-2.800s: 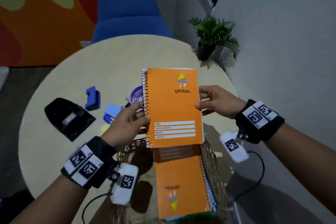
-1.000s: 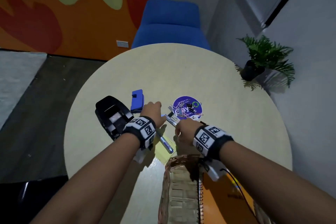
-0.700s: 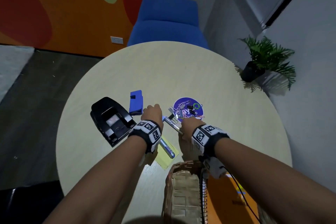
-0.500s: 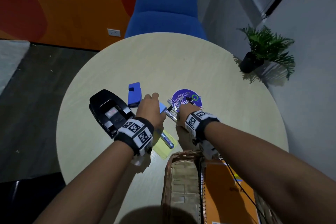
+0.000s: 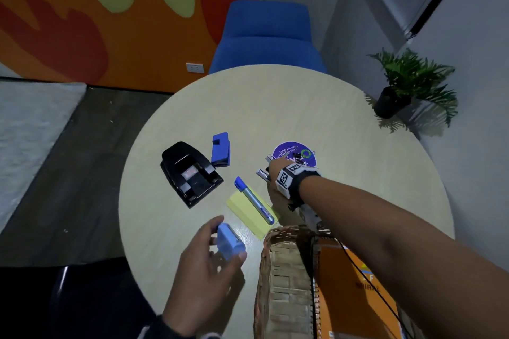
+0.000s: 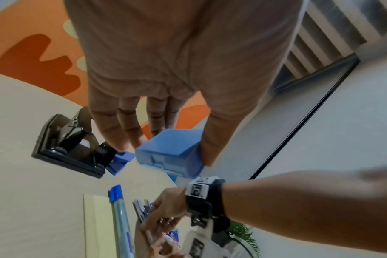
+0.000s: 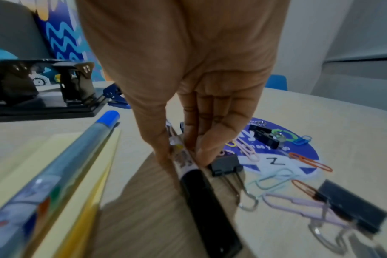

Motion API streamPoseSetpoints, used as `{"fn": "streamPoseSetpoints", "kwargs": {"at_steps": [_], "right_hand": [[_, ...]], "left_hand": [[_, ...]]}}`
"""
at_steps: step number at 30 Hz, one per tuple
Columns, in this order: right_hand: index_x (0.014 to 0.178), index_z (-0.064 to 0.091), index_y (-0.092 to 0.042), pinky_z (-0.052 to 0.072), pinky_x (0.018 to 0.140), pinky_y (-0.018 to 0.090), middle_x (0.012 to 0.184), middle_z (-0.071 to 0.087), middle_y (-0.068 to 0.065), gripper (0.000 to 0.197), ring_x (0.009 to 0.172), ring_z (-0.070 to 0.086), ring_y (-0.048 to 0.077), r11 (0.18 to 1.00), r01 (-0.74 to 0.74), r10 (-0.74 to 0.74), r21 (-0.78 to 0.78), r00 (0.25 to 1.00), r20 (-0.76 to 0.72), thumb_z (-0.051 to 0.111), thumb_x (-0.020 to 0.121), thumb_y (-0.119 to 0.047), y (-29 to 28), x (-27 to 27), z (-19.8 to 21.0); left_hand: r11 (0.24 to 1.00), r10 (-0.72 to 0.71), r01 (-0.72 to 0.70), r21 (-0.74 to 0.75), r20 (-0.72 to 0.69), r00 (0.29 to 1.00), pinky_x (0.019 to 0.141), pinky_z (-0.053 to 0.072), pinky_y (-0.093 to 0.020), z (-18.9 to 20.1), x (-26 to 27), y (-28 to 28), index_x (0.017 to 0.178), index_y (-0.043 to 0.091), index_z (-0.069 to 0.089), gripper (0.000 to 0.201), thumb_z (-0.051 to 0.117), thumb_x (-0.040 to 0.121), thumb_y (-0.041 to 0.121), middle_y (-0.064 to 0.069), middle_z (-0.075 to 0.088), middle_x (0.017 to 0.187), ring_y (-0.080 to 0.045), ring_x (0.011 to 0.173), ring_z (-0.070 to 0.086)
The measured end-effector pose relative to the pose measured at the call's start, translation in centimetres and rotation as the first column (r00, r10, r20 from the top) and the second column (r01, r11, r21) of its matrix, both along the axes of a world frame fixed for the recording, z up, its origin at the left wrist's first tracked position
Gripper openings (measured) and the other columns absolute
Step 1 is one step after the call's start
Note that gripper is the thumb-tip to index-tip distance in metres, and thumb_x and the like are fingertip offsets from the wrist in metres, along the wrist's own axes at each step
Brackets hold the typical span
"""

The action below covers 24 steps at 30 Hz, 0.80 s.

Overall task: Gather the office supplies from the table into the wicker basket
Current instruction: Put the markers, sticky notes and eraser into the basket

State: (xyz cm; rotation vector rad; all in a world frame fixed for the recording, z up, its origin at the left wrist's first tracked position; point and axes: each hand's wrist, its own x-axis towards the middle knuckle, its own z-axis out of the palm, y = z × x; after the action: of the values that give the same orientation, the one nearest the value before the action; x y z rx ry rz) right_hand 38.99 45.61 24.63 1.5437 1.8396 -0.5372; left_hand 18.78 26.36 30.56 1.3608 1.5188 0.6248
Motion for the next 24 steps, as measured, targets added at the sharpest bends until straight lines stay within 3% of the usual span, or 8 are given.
{"fn": "streamPoseSetpoints", "kwargs": {"at_steps": [3, 5, 6, 8, 10, 16, 19, 24], "right_hand": [[0.149, -0.006, -0.032, 0.040, 0.088, 0.073, 0.160, -0.004, 0.015, 0.115, 0.139, 0.019, 0.054, 0.997, -0.065, 0.067, -0.047, 0.997, 0.039, 0.069, 0.063, -0.021, 0.5, -0.1, -0.8], [0.150, 0.001, -0.033, 0.045, 0.080, 0.066, 0.155, 0.018, 0.020, 0.099, 0.129, 0.034, 0.057, 0.999, 0.006, -0.005, 0.045, 1.000, -0.014, 0.065, 0.077, -0.017, 0.4, 0.5, -0.4], [0.146, 0.023, -0.029, 0.048, 0.074, 0.061, 0.137, 0.040, 0.024, 0.081, 0.115, 0.049, 0.054, 0.991, 0.071, -0.060, 0.115, 0.993, -0.097, 0.065, 0.078, -0.016, 0.0, 0.8, 0.3], [0.085, 0.056, -0.016, 0.053, 0.062, 0.046, 0.079, 0.054, 0.018, 0.015, 0.075, 0.059, 0.039, 0.943, 0.266, -0.207, 0.201, 0.939, -0.273, 0.067, 0.078, -0.024, -0.7, 1.9, 2.5], [0.061, 0.045, -0.015, 0.041, 0.053, 0.028, 0.061, 0.050, 0.007, 0.031, 0.062, 0.054, 0.031, 0.893, 0.353, -0.234, 0.280, 0.895, -0.380, 0.064, 0.080, -0.030, -1.7, 4.0, 4.4], [0.102, 0.061, -0.010, 0.051, 0.078, 0.037, 0.091, 0.069, 0.011, 0.022, 0.086, 0.064, 0.028, 0.887, 0.430, -0.309, 0.167, 0.822, -0.477, 0.060, 0.087, -0.025, -13.0, 12.5, 8.3], [0.103, 0.059, -0.019, 0.052, 0.076, 0.039, 0.094, 0.071, 0.009, 0.017, 0.084, 0.064, 0.028, 0.915, 0.398, -0.330, 0.073, 0.838, -0.434, 0.061, 0.088, -0.026, -19.8, 15.1, 6.7], [0.087, 0.051, -0.023, 0.048, 0.075, 0.034, 0.091, 0.065, 0.007, 0.012, 0.086, 0.060, 0.027, 0.878, 0.478, -0.442, 0.019, 0.826, -0.350, 0.059, 0.086, -0.030, -25.8, 15.9, 2.2]], "left_hand": [[0.999, -0.039, 0.038, 0.017, 0.044, 0.998, 0.071, 0.045, -0.001, 0.1, 0.4, -1.9, 0.128, 0.041, 0.038, 0.065, 0.074, 0.077, 0.022, 0.025, 0.049, 0.117, -0.003, 0.108, 0.055], [0.989, -0.142, 0.141, 0.052, 0.020, 0.990, 0.083, 0.048, -0.007, 0.2, 1.5, -2.8, 0.123, 0.037, 0.045, 0.061, 0.076, 0.074, 0.020, 0.022, 0.050, 0.115, 0.001, 0.105, 0.056], [0.975, -0.211, 0.210, 0.068, 0.002, 0.978, 0.085, 0.048, -0.009, 0.3, 2.4, -3.2, 0.118, 0.035, 0.049, 0.057, 0.077, 0.072, 0.019, 0.019, 0.051, 0.114, 0.003, 0.104, 0.056], [0.931, -0.355, 0.354, 0.090, -0.005, 0.935, 0.081, 0.047, -0.007, 0.4, 4.5, -3.9, 0.108, 0.037, 0.048, 0.052, 0.077, 0.068, 0.020, 0.016, 0.049, 0.112, 0.003, 0.100, 0.056], [0.867, -0.486, 0.484, 0.116, -0.013, 0.874, 0.081, 0.047, -0.013, 0.1, 7.0, -4.2, 0.104, 0.037, 0.044, 0.050, 0.075, 0.066, 0.028, 0.014, 0.046, 0.111, -0.001, 0.100, 0.054], [0.538, -0.814, 0.837, 0.100, -0.197, 0.546, 0.087, 0.039, -0.027, -3.4, 14.3, -4.5, 0.126, 0.024, 0.046, 0.061, 0.072, 0.075, 0.043, 0.005, 0.049, 0.123, -0.013, 0.109, 0.046], [0.418, -0.873, 0.909, 0.018, -0.269, 0.406, 0.097, 0.038, -0.034, -5.3, 16.6, -5.3, 0.133, 0.021, 0.045, 0.064, 0.070, 0.078, 0.041, 0.000, 0.050, 0.131, -0.021, 0.118, 0.043], [0.336, -0.862, 0.939, -0.075, -0.426, 0.274, 0.092, 0.044, -0.040, -6.5, 18.1, -6.6, 0.126, 0.019, 0.046, 0.061, 0.072, 0.074, 0.035, -0.004, 0.051, 0.124, -0.026, 0.112, 0.046]]}}
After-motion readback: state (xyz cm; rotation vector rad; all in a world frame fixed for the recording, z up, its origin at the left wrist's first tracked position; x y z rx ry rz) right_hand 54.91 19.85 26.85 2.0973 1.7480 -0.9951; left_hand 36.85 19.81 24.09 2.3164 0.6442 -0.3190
